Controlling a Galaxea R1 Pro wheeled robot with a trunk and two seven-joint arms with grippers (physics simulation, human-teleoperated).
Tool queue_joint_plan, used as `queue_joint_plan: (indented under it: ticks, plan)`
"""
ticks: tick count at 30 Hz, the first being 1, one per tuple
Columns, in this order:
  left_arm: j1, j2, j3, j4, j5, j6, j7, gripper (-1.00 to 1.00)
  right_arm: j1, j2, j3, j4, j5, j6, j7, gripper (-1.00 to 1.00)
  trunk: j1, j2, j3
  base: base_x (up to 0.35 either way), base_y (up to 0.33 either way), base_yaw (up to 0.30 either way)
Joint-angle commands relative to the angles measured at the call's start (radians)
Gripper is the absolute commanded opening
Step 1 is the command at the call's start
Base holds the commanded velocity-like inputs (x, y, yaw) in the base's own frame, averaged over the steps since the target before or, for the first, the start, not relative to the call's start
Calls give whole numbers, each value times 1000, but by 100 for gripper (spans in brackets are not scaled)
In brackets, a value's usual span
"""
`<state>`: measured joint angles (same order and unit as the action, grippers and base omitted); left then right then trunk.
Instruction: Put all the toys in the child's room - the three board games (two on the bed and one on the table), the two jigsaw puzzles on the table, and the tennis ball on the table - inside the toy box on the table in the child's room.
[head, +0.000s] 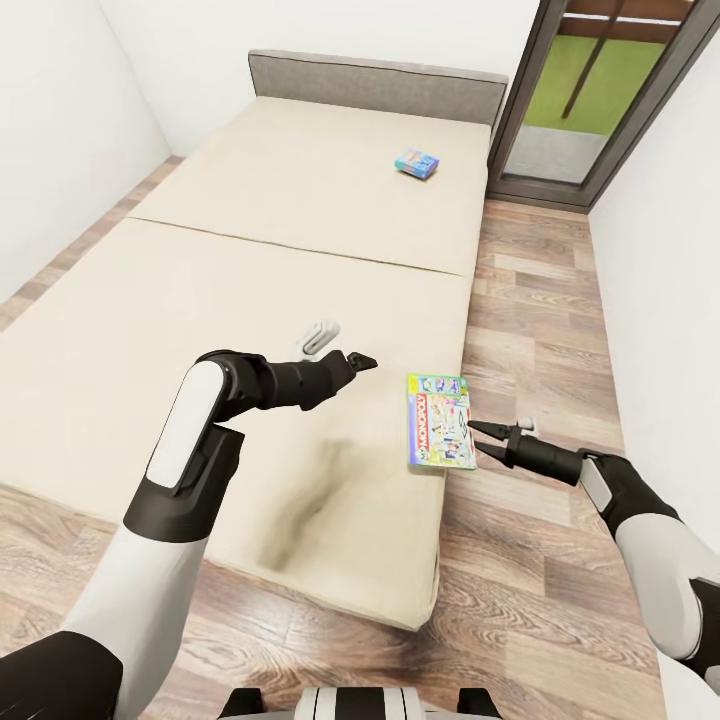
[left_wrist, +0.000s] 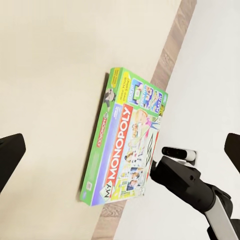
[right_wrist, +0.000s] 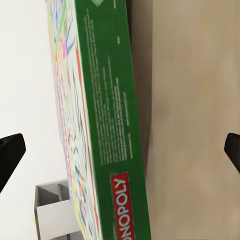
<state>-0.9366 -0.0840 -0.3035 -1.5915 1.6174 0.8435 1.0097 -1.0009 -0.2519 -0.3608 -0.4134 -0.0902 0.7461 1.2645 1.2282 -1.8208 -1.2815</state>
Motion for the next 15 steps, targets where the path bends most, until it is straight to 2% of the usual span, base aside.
queue_joint_plan:
  ticks: [1, 10, 15]
  plan:
    - [-1, 0, 0, -1, 9, 2, 10, 100, 0, 0, -2, 0, -1, 7, 2, 100, 0, 0, -1, 0, 0, 0]
    - [0, 0, 0, -1, 9, 2, 10, 100, 15, 2, -1, 1, -1, 7, 0, 100, 0, 0, -1, 0, 0, 0]
    - [1, 0, 0, -1, 9, 2, 10, 100, 26, 14, -1, 1, 0, 6, -10, 100, 0, 0, -1, 0, 0, 0]
